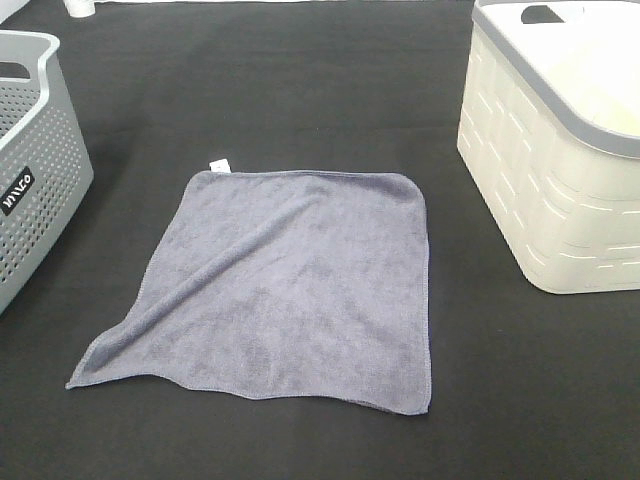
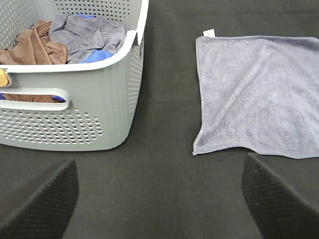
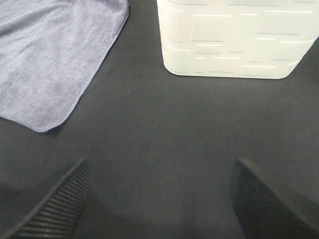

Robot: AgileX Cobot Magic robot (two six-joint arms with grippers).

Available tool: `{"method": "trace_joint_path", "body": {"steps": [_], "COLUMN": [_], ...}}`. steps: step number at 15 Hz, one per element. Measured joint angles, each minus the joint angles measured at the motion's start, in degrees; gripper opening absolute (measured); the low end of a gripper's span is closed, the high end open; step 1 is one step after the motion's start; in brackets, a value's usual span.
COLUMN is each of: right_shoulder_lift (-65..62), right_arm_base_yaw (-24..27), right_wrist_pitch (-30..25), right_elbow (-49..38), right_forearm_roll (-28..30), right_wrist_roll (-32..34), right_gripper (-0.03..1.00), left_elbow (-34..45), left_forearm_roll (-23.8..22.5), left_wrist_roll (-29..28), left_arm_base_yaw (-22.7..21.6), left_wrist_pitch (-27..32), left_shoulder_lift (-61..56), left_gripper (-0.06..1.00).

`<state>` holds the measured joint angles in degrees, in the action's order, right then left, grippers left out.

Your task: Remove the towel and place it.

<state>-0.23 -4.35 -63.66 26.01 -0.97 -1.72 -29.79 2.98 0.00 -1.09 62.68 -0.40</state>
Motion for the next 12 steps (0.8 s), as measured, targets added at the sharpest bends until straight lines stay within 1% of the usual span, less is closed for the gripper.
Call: {"method": "trace_joint_path", "body": {"steps": [12], "right_shoulder_lift": [0.00], "right_arm_base_yaw": [0.00], "right_wrist_pitch": [0.06], "right_elbow": [0.00], "right_forearm_roll": [0.00], "right_wrist_roll": [0.00], "right_gripper": [0.75], "left_elbow": [0.00], "left_forearm_roll": [0.11], "left_wrist_roll": [0.00], "left_arm_base_yaw": [0.00], "left_wrist_pitch": [0.00], "left_shoulder_lift": [0.00], "left_gripper": [0.83]}}
